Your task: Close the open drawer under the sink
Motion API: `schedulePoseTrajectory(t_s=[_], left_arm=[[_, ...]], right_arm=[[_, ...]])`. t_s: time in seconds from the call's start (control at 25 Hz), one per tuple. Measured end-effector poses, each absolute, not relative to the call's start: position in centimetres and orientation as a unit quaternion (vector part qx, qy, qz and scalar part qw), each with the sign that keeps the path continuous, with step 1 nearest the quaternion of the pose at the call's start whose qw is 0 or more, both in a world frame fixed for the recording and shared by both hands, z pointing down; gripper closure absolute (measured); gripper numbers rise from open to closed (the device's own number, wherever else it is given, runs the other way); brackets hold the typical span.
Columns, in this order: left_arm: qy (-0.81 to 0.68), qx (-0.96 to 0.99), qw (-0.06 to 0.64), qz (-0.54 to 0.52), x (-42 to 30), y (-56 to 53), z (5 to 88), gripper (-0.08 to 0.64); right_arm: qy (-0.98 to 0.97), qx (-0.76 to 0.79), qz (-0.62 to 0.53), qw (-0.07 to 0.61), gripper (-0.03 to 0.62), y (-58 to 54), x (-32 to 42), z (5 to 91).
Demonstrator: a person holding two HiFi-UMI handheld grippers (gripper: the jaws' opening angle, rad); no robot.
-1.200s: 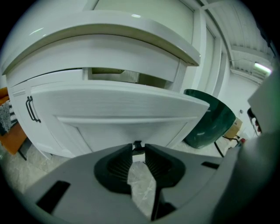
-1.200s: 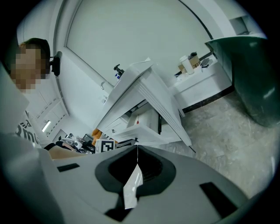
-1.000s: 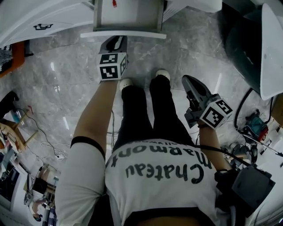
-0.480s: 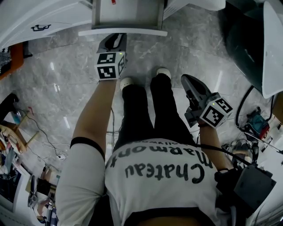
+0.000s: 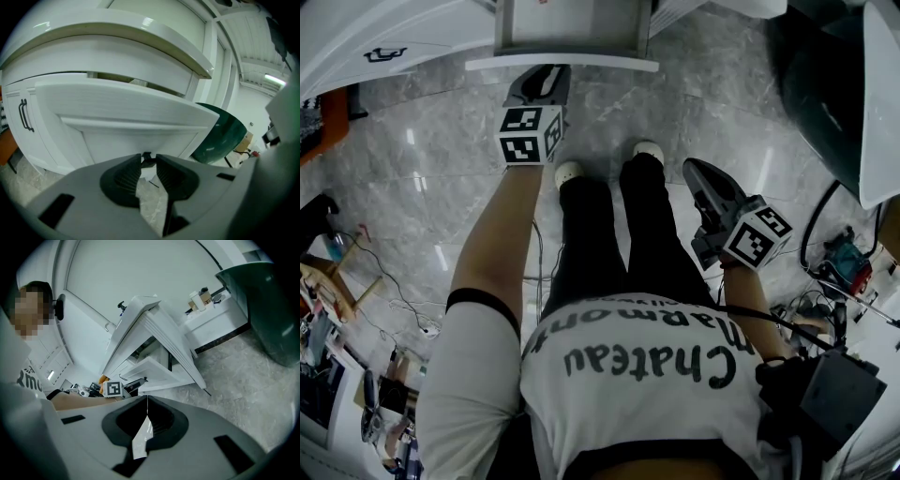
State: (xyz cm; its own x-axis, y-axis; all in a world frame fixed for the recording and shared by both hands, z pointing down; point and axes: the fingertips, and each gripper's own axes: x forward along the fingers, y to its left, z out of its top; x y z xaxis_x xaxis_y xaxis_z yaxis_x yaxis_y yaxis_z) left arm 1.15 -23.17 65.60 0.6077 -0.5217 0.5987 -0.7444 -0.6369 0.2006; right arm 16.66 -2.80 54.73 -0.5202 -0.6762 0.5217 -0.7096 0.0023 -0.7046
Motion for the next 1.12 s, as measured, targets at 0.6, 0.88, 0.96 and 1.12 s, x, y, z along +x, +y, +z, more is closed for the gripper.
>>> schedulePoseTrajectory(t_s=[0.6, 0.88, 0.96, 1.12], left_arm=[[-0.375, 0.882, 0.207, 0.198, 1.7, -23.8, 64.5, 0.459], [-0.399, 0.879, 0.209, 0.158, 2.8, -26.8, 63.9, 0.465], [-0.403, 0.877, 0.21, 0.153, 3.0, -27.7, 63.7, 0.468], [-0.407, 0.877, 0.205, 0.151, 3.3, -29.3, 63.4, 0.471]], right_arm=[[-0.708, 0.491, 0.508, 0.015, 0.58, -1.8, 15.8, 56.6], [-0.713, 0.49, 0.502, 0.01, 0.58, -1.4, 15.1, 58.9], [-0.716, 0.489, 0.499, 0.009, 0.58, -1.5, 14.9, 59.1], [-0.721, 0.488, 0.491, 0.006, 0.58, -2.3, 14.7, 59.2]])
